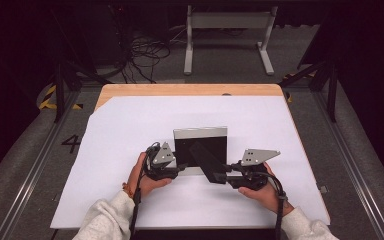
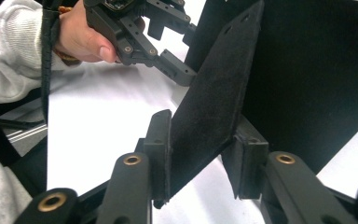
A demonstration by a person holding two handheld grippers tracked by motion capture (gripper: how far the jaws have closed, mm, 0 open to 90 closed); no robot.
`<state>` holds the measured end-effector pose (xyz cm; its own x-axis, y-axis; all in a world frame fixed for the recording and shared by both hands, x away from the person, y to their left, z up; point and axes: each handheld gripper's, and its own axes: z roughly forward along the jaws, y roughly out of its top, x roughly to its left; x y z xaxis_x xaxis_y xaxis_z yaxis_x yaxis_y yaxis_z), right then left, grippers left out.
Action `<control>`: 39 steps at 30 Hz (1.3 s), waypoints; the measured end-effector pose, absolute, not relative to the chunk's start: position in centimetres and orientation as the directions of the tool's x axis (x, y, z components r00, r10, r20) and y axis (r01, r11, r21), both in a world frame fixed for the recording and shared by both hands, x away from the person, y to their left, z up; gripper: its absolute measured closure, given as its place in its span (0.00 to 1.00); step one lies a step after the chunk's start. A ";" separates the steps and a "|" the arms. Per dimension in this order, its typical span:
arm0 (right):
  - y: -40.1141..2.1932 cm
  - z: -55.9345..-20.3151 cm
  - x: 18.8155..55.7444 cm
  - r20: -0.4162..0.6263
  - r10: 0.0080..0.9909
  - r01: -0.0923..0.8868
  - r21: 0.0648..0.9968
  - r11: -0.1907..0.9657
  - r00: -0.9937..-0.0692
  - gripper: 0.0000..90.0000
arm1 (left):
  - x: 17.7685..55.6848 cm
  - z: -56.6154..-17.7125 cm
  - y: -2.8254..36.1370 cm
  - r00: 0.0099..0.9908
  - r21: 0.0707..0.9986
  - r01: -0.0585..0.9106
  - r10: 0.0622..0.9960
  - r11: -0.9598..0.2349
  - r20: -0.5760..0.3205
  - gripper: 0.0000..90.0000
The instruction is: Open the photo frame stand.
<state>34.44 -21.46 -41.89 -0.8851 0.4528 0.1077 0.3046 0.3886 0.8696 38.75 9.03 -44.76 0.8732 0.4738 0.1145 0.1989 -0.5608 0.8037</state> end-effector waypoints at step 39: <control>-21.3 -42.5 34.3 0.068 0.474 0.289 0.866 0.409 -0.878 0.78 | 40.0 -45.4 8.0 0.866 0.792 0.226 0.489 -0.567 0.103 0.55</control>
